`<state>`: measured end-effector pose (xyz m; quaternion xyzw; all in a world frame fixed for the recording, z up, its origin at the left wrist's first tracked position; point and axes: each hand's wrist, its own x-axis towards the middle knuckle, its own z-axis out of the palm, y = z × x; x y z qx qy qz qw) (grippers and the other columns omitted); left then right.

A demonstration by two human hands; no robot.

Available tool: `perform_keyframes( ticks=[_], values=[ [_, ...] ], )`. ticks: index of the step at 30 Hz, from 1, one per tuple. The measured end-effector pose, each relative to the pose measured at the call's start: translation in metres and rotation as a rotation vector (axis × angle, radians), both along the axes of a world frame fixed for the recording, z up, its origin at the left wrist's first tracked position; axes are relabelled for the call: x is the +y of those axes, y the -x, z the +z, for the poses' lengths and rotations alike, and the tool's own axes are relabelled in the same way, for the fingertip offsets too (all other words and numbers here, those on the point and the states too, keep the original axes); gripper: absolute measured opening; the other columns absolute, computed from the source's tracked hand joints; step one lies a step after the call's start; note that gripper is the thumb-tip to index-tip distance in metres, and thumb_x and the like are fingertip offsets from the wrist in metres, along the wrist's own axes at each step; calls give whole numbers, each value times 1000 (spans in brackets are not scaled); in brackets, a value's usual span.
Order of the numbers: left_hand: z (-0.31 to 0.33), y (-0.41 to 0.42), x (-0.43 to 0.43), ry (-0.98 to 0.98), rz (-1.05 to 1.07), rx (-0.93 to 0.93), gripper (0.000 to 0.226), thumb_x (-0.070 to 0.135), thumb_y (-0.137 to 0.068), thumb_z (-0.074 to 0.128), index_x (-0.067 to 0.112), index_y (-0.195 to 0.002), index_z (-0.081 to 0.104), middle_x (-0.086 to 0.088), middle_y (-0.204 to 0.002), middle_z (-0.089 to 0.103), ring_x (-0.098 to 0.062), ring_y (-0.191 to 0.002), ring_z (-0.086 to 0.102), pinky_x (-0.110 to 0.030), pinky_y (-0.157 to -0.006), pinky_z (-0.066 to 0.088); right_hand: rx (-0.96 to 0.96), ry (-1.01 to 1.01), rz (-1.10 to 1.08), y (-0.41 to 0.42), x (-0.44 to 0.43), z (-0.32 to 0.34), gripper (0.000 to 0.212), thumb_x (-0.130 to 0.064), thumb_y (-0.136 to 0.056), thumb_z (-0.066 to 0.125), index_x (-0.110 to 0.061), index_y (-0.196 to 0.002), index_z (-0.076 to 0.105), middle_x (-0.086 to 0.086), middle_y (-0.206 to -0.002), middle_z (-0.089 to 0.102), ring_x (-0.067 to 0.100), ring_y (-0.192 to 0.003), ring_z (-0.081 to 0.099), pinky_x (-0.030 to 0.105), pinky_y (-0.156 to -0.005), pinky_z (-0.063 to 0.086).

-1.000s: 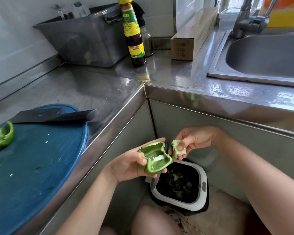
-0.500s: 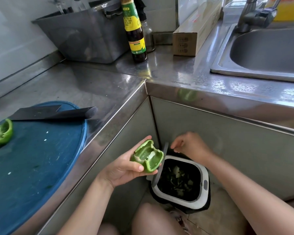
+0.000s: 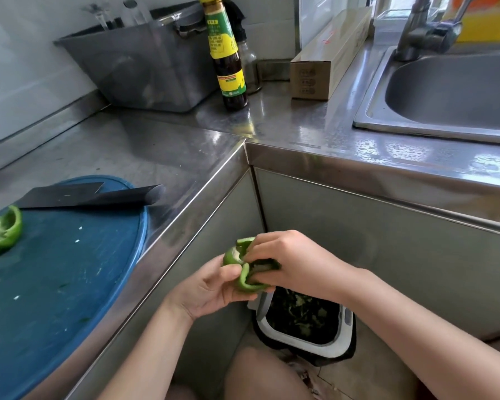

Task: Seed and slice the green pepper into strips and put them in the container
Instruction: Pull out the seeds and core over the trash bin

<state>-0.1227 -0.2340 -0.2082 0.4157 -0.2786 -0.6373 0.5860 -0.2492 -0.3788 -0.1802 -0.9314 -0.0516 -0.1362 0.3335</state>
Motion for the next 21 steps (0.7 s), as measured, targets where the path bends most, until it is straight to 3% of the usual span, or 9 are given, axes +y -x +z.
perform_keyframes(
  ticks=[4,7,9,14,16,19,21],
  values=[
    [1,15,-5,-27,76,-4,69,65,-62,70,23,-116,62,-6,-92,67,-19,-74,64,-20,-51,51,15,-133,-56,-2,11,2,11,-9,-83,66,-11,-88,75,-1,-79,64,17,-68,66,23,-63,53],
    [2,24,-12,-49,151,-30,73,78,-47,66,27,-100,70,-5,-76,62,-16,-62,58,-21,-45,45,8,-157,-107,1,13,0,13,-7,-85,64,-13,-86,76,1,-78,64,-3,-71,61,12,-60,49],
    [5,28,-16,-45,171,-45,72,80,-44,65,29,-95,72,-5,-74,60,-15,-61,55,-21,-46,44,-24,-101,-123,3,13,-2,15,-4,-85,63,-13,-79,74,1,-73,61,-9,-68,52,6,-61,40],
    [8,34,-24,-19,236,-78,72,78,-48,65,25,-97,72,-5,-74,61,-13,-60,56,-22,-46,45,-111,59,-218,5,15,-2,21,1,-78,57,-11,-62,62,-4,-64,46,8,-56,38,9,-54,26],
    [6,35,-26,-20,276,-95,77,78,-49,65,22,-101,70,-6,-75,61,-14,-61,56,-23,-46,45,-113,72,-247,4,15,-3,20,1,-78,55,-10,-62,62,-1,-64,49,9,-57,39,14,-55,30],
    [4,36,-26,-24,305,-110,81,77,-51,66,17,-105,66,-8,-77,61,-15,-63,57,-24,-46,45,-92,61,-254,4,16,-8,19,-1,-80,54,-8,-67,66,3,-69,57,8,-67,49,9,-64,31],
    [2,37,-25,-42,307,-128,81,75,-53,67,15,-107,65,-8,-77,61,-16,-63,57,-24,-47,46,-71,41,-251,5,15,-13,18,0,-80,55,-8,-70,68,4,-76,62,13,-84,62,10,-68,35]
  ],
)
